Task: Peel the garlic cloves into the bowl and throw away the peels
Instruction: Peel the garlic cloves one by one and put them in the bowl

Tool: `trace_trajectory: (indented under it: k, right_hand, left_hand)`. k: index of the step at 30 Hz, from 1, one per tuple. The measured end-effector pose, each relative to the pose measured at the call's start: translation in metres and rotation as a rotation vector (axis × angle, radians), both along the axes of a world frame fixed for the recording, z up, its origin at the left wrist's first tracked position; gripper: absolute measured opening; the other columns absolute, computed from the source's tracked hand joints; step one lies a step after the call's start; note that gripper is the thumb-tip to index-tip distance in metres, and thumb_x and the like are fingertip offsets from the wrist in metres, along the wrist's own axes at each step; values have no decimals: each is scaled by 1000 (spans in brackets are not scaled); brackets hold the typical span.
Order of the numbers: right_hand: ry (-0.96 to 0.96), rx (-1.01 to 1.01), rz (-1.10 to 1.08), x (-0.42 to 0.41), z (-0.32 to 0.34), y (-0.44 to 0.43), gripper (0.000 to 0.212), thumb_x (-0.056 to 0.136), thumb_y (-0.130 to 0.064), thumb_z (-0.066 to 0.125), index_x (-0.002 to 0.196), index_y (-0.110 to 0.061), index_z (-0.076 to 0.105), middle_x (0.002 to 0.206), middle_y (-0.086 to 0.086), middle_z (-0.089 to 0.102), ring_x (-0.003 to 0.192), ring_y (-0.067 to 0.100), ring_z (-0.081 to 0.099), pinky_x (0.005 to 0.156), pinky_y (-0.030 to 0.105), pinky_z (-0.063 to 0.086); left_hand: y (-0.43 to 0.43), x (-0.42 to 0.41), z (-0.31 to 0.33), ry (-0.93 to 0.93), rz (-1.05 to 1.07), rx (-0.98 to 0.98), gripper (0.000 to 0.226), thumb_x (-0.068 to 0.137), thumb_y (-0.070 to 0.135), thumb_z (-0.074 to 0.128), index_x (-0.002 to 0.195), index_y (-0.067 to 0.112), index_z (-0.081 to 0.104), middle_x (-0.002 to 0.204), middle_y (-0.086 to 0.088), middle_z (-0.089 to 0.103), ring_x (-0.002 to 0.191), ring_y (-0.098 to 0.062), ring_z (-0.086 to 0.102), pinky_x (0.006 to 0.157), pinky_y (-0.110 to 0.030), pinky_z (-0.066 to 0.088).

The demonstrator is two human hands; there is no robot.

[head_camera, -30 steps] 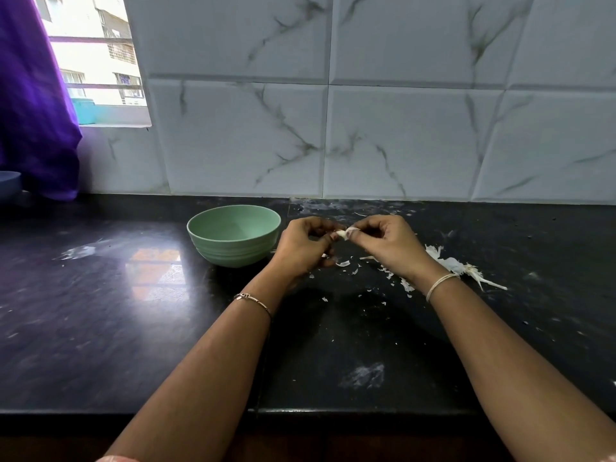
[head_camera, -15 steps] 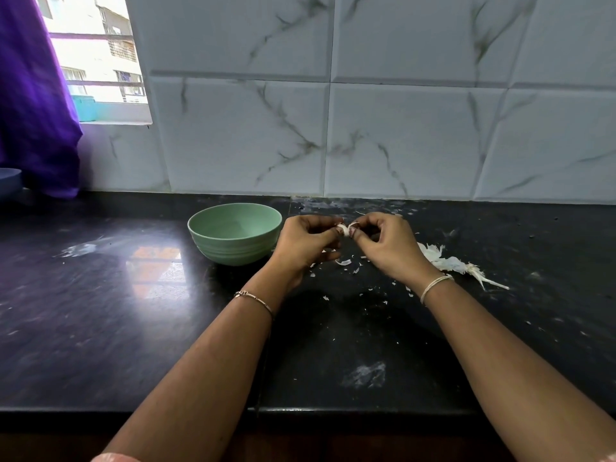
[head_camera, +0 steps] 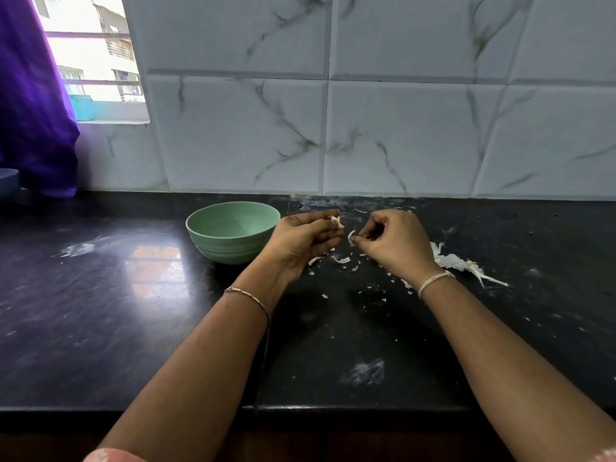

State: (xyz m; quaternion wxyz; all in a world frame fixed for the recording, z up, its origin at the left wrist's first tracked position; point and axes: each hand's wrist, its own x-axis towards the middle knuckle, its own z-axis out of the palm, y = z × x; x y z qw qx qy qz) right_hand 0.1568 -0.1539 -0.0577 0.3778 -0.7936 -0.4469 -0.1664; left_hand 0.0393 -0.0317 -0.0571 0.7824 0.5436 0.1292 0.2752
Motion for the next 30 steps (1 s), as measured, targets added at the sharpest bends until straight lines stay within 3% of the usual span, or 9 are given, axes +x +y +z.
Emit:
trace_trajectory:
  k: [3,6,11,13,16,24,30]
  right_hand:
    - [-3,31,55,0,1,0,26,73,-12,81,66,-23,58,68,-10,63,67,9,61,67,33,54]
    - [2,76,186,-2,1,1,21,79,4,65,76,-17,69,80,-7,68,74,11,64,75,39,56]
    - [120,154,248,-5,2,1,19,84,-18,55,79,-18,73,79,-1,71,77,20,66,75,44,54]
    - [95,164,279,-6,2,1,10,84,-16,65,87,-16,74,83,-3,71,77,15,67,75,40,56]
    - [12,119,291,-6,1,2,12,79,-14,76,91,-17,74,85,-6,70,74,10,66,71,33,58]
    - [-114,54,290,-9,1,2,9,82,-16,72,91,-16,76,85,-7,71,77,6,64,74,26,55]
    - [-202,20,261,-11,1,1,10,83,-20,72,90,-15,76,84,-5,71,77,9,63,75,29,54]
  left_hand:
    - [3,-1,1,-27,-37,-92,14,89,-5,59,98,2,68,76,-9,72,68,-14,70,78,-27,58]
    - [6,-3,2,-33,-40,-146,16,88,-5,58,97,2,68,75,-9,72,67,-14,70,73,-24,60]
    - [4,-3,2,-5,-43,-144,14,88,-4,60,97,1,68,73,-9,71,67,-14,70,71,-24,60]
    - [4,-3,2,8,-51,-139,13,88,-2,60,98,1,68,73,-10,71,66,-15,69,72,-25,60]
    - [4,-2,1,21,-59,-127,13,89,0,60,99,1,68,78,-11,71,70,-16,69,77,-27,58]
    - [5,-2,1,68,-66,-147,12,88,-1,60,96,0,69,72,-10,70,67,-15,69,69,-24,60]
    - [5,-1,0,93,-63,-154,10,88,0,61,93,0,69,72,-9,69,66,-14,68,65,-23,59]
